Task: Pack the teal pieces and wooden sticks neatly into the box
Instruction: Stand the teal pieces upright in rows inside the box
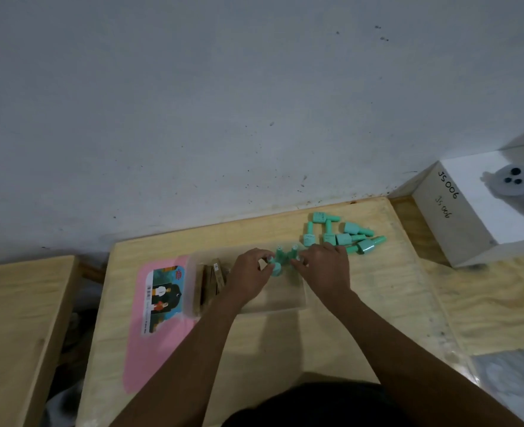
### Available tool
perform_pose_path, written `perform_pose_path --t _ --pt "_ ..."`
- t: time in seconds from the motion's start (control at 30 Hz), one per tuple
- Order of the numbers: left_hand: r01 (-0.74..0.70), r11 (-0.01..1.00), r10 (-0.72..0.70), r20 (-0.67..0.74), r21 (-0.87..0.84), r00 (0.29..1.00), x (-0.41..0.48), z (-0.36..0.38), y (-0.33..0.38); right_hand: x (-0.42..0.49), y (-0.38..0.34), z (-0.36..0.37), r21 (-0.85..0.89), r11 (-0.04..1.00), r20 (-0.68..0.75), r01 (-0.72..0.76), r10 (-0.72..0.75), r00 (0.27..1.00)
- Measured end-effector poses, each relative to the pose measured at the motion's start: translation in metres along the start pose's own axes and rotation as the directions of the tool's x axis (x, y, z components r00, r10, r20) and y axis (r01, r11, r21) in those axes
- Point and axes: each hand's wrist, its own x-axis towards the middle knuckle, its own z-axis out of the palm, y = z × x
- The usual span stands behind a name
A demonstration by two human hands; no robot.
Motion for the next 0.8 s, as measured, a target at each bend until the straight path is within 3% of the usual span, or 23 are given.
perform_pose_path --t 0.17,0.4,0.8 --pt "-0.034 0.999 0.033 0.028 0.016 0.999 0.005 0.007 -0.005 -0.009 0.000 0.017 -0.020 0.999 -0.097 -0.036 0.034 0.995" --pt "-0.054 0.993 0.049 0.053 0.106 0.997 0.012 0.018 0.003 -0.005 0.000 0.019 0.039 0.998 -0.063 -0.052 0.054 0.997" --pt "-0.038 0.995 0.033 0.053 0.092 0.998 0.018 0.025 -0.003 -0.003 -0.002 0.021 0.058 0.994 -0.034 -0.098 0.100 0.994"
